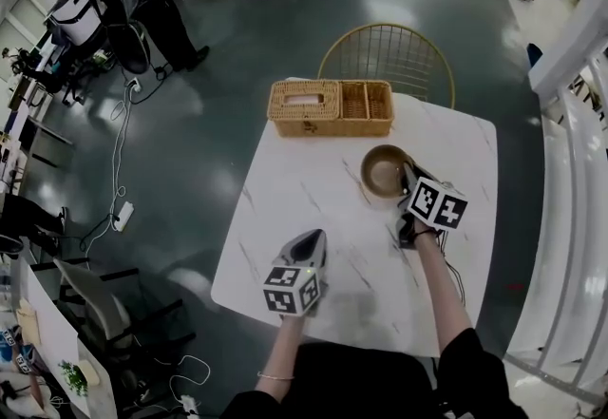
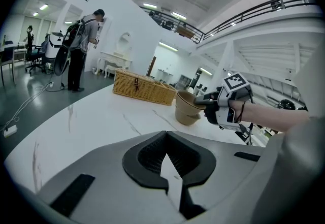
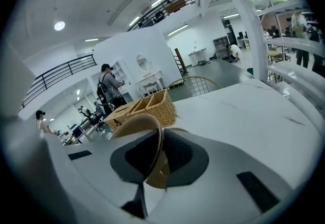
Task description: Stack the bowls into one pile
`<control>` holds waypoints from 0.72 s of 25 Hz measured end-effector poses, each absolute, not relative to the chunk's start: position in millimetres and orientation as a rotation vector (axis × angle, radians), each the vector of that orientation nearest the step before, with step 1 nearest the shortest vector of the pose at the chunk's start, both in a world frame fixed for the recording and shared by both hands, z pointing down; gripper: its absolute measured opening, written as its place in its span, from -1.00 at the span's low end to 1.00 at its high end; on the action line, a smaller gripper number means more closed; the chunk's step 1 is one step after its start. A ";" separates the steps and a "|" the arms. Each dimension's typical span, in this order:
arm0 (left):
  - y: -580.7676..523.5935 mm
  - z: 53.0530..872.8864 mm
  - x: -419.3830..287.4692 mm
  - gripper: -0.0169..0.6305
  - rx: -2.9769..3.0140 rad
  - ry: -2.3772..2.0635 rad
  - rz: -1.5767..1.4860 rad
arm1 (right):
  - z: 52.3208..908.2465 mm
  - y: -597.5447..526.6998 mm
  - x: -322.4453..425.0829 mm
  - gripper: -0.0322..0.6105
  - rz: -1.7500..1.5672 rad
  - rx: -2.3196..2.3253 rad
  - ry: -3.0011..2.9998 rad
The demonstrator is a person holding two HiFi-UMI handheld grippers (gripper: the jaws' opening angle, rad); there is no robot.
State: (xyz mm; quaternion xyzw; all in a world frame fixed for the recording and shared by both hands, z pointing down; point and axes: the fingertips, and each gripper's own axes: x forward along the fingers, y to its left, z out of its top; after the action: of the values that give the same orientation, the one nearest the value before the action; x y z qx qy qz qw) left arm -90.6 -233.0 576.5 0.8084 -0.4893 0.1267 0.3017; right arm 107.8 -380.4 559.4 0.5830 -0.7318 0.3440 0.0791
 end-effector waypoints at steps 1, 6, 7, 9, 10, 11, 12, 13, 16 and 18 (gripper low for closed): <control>-233.4 576.2 -90.7 -0.91 2.143 -1.299 0.337 | 559.9 -381.4 110.7 -0.79 1.042 1.763 -2.184; -233.8 579.4 -90.5 -0.91 2.134 -1.301 0.344 | 567.8 -383.6 124.8 -0.79 1.106 1.832 -2.147; -233.2 579.9 -91.2 -0.91 2.134 -1.302 0.345 | 570.2 -382.8 126.3 -0.79 1.118 1.840 -2.139; -232.0 580.2 -93.2 -0.91 2.132 -1.303 0.344 | 574.3 -381.1 128.6 -0.79 1.130 1.855 -2.119; -231.6 580.2 -94.0 -0.91 2.130 -1.304 0.344 | 575.8 -380.7 129.6 -0.79 1.131 1.860 -2.111; -231.3 580.1 -94.4 -0.91 2.129 -1.305 0.344 | 576.9 -380.7 130.8 -0.79 1.131 1.864 -2.104; -231.1 580.2 -94.2 -0.91 2.128 -1.306 0.346 | 578.0 -381.1 132.2 -0.79 1.128 1.865 -2.098; -231.2 580.4 -93.8 -0.91 2.127 -1.306 0.348 | 579.2 -381.7 133.6 -0.79 1.123 1.865 -2.092; -231.5 581.7 -93.2 -0.91 2.125 -1.307 0.349 | 583.9 -383.2 135.8 -0.79 1.093 1.857 -2.072; -231.6 582.0 -93.5 -0.91 2.126 -1.308 0.350 | 586.5 -383.7 135.9 -0.79 1.063 1.852 -2.054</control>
State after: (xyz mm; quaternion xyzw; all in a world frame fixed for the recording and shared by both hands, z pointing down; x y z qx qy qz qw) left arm -93.5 -231.6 582.0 0.8030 -0.4942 0.1321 0.3057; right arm 135.9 -383.7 586.5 0.6227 -0.6904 0.3574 0.0891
